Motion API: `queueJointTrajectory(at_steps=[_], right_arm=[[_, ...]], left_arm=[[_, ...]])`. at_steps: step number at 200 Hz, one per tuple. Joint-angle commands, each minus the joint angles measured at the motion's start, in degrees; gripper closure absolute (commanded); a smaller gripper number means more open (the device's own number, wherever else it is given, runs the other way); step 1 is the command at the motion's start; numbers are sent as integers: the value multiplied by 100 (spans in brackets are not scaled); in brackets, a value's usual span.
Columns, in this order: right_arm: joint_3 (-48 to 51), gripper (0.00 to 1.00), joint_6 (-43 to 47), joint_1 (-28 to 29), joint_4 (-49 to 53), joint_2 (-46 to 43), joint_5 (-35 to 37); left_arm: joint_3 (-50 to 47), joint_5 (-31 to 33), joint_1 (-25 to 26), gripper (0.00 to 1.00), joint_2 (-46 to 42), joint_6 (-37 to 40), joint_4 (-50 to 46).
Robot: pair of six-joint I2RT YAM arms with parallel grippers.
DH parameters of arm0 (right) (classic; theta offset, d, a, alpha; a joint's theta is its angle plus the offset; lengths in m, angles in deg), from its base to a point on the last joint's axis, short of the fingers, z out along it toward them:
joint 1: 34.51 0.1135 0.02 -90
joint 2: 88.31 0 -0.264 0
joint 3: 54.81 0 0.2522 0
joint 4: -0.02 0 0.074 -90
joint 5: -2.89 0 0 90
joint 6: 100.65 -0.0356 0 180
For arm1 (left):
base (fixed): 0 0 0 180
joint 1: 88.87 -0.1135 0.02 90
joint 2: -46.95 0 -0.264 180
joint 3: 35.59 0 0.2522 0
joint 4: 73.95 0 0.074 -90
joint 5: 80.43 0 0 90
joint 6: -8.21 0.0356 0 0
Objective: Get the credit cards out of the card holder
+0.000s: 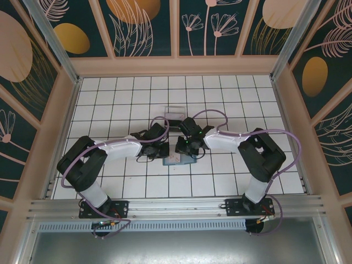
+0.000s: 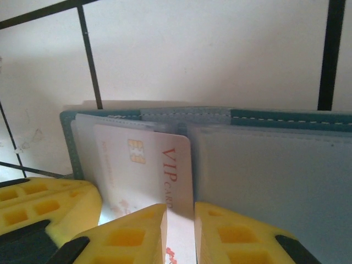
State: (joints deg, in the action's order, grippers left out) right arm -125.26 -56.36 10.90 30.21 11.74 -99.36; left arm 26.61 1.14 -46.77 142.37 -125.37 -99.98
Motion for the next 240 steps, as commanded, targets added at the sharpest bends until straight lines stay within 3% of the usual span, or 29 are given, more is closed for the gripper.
queueJointTrajectory(at_steps=[1, 133, 240], right_arm=[[148, 79, 54, -40, -85, 123, 56], [743, 78, -33, -190, -1251, 131, -779], [1124, 95, -129, -355, -1476, -441, -823]], left_arm=[[-7, 227, -36, 91, 208, 103, -390], [20, 144, -28, 92, 241, 93, -416], [24, 192, -36, 92, 243, 74, -459]])
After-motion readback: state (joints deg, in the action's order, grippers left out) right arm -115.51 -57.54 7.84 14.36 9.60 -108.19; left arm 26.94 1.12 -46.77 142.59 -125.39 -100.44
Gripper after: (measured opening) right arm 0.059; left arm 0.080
